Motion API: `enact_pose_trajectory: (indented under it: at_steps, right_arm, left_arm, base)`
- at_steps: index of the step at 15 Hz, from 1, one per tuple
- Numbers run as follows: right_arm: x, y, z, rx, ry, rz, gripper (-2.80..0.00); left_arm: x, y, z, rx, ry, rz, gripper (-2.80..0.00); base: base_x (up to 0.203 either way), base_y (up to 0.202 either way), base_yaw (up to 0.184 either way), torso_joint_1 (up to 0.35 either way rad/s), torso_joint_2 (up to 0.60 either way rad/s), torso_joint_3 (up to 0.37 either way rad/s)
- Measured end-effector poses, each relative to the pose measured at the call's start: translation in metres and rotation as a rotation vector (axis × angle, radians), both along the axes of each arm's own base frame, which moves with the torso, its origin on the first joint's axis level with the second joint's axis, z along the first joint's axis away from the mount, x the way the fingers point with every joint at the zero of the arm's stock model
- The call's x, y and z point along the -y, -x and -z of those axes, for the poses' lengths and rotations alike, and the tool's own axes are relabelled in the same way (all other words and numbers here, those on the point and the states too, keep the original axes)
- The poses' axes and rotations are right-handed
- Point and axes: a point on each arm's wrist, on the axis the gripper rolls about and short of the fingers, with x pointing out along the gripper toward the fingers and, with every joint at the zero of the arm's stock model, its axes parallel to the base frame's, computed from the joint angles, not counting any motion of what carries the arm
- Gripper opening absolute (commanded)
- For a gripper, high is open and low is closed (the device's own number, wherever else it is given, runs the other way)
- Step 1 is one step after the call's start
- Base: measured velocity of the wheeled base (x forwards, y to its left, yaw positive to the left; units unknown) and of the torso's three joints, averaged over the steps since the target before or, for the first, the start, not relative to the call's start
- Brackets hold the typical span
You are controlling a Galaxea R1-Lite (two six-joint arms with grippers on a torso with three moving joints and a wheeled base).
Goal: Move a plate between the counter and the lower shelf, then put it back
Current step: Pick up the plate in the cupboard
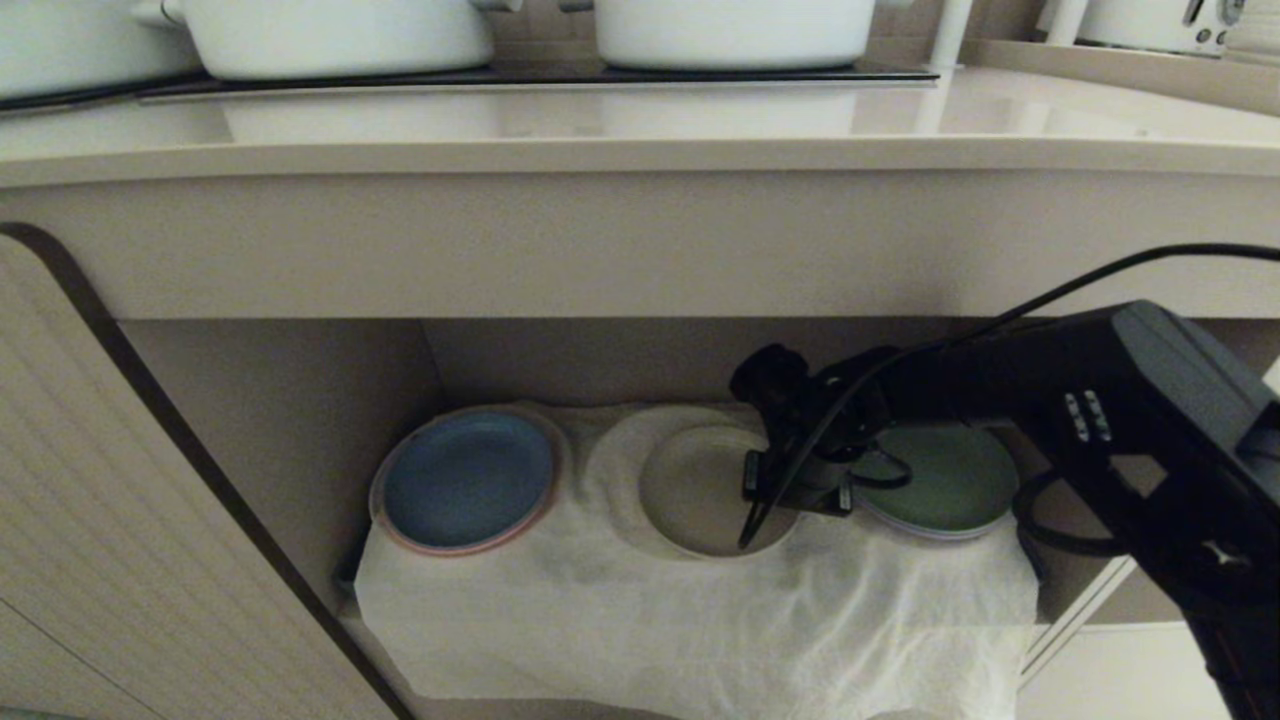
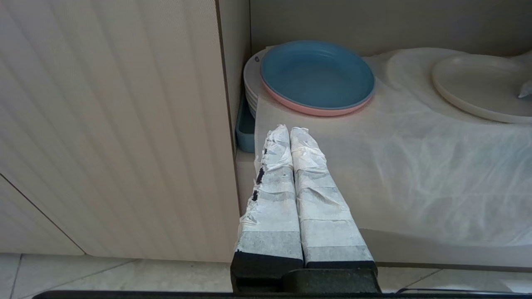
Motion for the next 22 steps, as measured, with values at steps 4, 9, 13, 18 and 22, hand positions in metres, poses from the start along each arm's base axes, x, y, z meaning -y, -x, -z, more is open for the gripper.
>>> enact_pose_trajectory:
  at_steps: [4, 9, 13, 18, 22]
  right_arm:
    - [-0.001, -0.001, 0.000, 0.007, -0.008, 0.006, -2.80]
    - [-0.001, 0.000, 0.001, 0.001, -0.004, 0.004, -2.80]
    - [0.000, 0.000, 0.001, -0.003, -0.002, 0.003, -2.80]
    - [0.004, 0.009, -0.004, -0.061, 0.030, 0.002, -2.80]
    - [0.008, 0.017, -0.011, -0.100, 0.054, -0.007, -2.80]
  left_arm:
    - [0.000, 0.000, 0.000, 0.000, 0.000, 0.000, -2.80]
    - [0.000, 0.000, 0.000, 0.000, 0.000, 0.000, -2.80]
    - [0.000, 0.000, 0.000, 0.000, 0.000, 0.000, -2.80]
    - [0.000, 0.000, 0.000, 0.000, 0.000, 0.000, -2.80]
    - [0.000, 0.000, 0.000, 0.000, 0.000, 0.000, -2.80]
  base:
    - [0.000, 0.000, 0.000, 0.000, 0.00, 0.000]
    - [0.000, 0.000, 0.000, 0.000, 0.00, 0.000]
    - [0.000, 0.000, 0.000, 0.000, 0.00, 0.000]
    - [0.000, 0.000, 0.000, 0.000, 0.00, 0.000]
    - [0.000, 0.000, 0.000, 0.000, 0.00, 0.000]
